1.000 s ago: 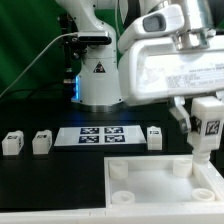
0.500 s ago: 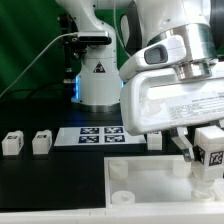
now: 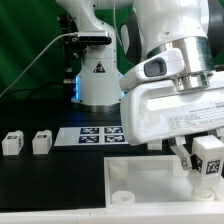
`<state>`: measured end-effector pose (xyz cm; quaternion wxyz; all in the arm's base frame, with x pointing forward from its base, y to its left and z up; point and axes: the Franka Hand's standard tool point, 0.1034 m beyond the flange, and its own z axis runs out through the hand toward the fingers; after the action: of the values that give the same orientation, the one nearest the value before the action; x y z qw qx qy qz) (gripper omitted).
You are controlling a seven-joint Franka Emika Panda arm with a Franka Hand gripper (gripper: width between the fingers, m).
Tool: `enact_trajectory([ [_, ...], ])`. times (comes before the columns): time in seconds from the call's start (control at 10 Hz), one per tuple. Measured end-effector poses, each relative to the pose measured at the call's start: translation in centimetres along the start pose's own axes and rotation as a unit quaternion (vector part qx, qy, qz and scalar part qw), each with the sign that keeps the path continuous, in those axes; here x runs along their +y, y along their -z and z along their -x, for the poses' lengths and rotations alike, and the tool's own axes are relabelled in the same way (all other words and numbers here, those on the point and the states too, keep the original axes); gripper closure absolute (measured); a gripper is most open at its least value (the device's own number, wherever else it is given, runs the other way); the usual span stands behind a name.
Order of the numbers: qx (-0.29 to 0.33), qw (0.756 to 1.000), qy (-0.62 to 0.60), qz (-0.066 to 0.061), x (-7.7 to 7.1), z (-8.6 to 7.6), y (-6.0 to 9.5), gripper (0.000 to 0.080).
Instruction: Assemble one leg
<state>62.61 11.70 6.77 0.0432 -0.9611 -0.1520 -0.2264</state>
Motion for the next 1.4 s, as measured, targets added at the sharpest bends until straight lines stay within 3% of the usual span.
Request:
enact_trajectory([
  [0.7,0.027,1.0,-0.006,0.006,-0.05,0.2,-0.49,0.0509],
  [0.8,0.027,1.0,-0.006,0.006,-0.05,0.21,-0.5,0.0449],
  [0.9,0.027,1.0,-0.006,0.006,-0.05,0.21,-0.5,0.0283],
  [1.0,0.027,1.0,-0.006,0.006,-0.05,0.22,-0.51,0.0283],
  [1.1,0.027,1.0,-0.006,0.006,-0.05,0.23,-0.51,0.0178],
  [1.4,0.027,1.0,-0.006,0.006,-0.05,0.23,-0.52,0.0152],
])
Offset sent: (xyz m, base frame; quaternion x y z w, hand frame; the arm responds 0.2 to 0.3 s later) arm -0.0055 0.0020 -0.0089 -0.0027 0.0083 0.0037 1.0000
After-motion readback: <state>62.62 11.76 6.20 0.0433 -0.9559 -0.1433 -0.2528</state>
